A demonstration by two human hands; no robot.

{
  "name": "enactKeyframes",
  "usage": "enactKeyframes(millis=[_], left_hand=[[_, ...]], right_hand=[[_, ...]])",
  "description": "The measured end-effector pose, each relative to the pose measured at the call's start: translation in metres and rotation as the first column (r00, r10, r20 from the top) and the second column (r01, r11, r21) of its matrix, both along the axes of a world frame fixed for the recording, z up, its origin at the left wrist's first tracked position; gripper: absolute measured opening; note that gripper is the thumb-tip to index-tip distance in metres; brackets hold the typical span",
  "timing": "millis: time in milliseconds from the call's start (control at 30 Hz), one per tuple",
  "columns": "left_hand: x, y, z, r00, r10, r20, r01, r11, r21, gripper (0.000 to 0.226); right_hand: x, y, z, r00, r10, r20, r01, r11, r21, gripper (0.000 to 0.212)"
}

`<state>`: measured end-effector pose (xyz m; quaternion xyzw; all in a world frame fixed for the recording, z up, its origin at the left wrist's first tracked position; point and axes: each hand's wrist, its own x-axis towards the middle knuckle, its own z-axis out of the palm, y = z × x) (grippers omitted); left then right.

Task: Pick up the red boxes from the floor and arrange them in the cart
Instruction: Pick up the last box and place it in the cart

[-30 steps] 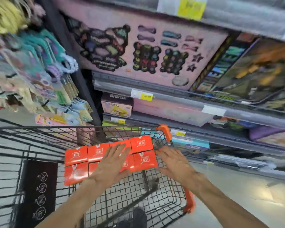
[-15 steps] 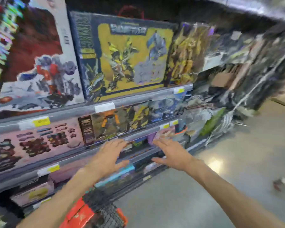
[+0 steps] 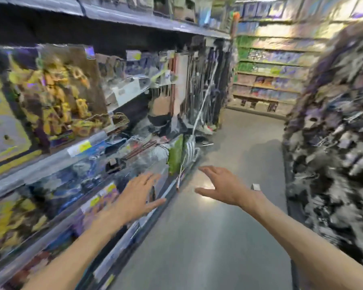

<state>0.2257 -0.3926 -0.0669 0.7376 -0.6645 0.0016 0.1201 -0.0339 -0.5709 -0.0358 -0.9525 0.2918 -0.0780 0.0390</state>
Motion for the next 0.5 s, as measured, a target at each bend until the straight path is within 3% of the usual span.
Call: enactKeyframes(millis=[267,500], left_hand=[[-0.057,-0.208,-0.007,0.978,-0.207,-0.028,0.207,0.978,-0.013,0.089],[-0.054,-0.384,-0.026,0.936,-0.350,-0.021,0.350,0.936,-0.029,0.089]], right_hand=[[-0.100,-0.152,0.005,0.966,-0.257,-0.030,0.257,0.966,0.002,0.086],[-0.128,-0.283,-0.010,0.904,-0.428,-0.007,0.428,0.904,-0.016,0.088]])
